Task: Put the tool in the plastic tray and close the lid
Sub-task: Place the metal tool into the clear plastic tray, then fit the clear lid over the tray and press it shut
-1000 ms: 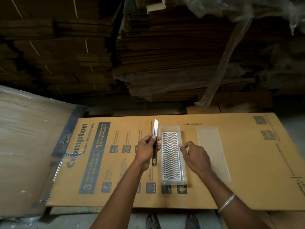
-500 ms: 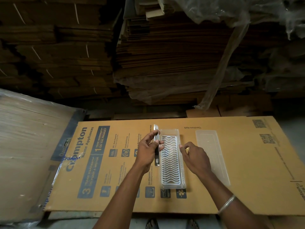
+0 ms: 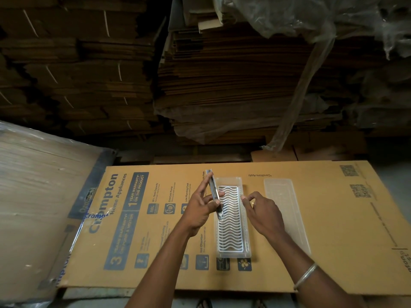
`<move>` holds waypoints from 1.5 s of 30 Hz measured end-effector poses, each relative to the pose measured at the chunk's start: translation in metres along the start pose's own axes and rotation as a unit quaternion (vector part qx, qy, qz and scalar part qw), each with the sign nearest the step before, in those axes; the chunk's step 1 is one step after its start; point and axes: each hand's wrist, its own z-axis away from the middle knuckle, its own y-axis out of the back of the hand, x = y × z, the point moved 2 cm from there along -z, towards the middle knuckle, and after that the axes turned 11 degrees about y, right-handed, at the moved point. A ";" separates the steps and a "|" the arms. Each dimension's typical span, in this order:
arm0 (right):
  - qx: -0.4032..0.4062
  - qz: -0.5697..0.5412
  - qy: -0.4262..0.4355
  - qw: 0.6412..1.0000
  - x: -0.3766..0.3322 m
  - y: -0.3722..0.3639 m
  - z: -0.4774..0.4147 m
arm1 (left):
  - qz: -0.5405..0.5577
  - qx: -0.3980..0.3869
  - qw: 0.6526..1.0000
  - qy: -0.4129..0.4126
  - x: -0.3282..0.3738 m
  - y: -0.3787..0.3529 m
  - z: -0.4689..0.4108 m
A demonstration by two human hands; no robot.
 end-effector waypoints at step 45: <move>-0.015 0.057 -0.200 0.978 0.110 0.010 0.040 | -0.487 0.188 0.842 0.138 -0.102 -0.056 -0.102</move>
